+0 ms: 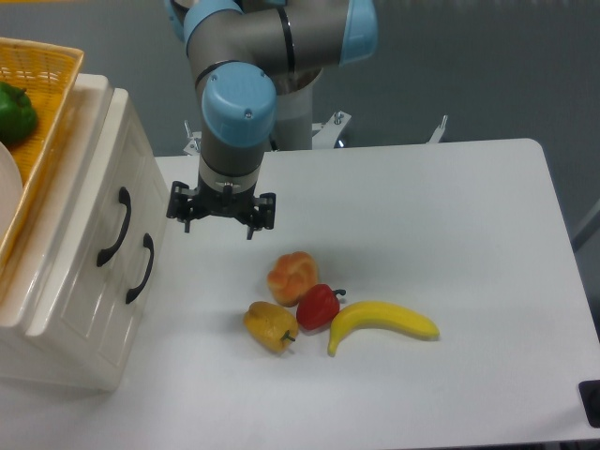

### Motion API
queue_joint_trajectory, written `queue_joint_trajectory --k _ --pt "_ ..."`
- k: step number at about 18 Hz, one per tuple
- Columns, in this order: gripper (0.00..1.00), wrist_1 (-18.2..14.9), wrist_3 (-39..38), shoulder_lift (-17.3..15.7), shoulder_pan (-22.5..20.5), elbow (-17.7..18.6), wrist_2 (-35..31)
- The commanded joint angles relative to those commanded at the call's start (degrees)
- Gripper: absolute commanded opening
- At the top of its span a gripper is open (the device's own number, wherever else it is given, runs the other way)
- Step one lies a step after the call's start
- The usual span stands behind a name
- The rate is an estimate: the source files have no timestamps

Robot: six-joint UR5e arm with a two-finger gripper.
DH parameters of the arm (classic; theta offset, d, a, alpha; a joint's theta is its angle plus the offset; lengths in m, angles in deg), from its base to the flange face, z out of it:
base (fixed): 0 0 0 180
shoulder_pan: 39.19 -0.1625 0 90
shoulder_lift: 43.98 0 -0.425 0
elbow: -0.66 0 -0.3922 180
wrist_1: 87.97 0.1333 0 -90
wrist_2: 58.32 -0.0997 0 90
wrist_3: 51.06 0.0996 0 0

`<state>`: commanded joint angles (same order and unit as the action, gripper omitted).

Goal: Slide open the top white drawer
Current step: 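Move the gripper toward the upper drawer's black handle, then lower the gripper and hook the upper drawer's black handle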

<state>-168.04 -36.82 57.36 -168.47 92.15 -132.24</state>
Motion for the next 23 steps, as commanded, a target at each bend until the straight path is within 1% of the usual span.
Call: queue_joint_trajectory --k 5,7,10,23 --pt "1.0 -0.35 0.09 0.0 0.0 0.0 2.37" --pt "1.0 -0.27 0.17 0.35 0.7 0.0 2.73" --pt "1.0 -0.18 0.18 0.79 0.7 -0.09 5.1" --pt "1.0 0.0 0.53 1.23 3.52 -0.18 6.51"
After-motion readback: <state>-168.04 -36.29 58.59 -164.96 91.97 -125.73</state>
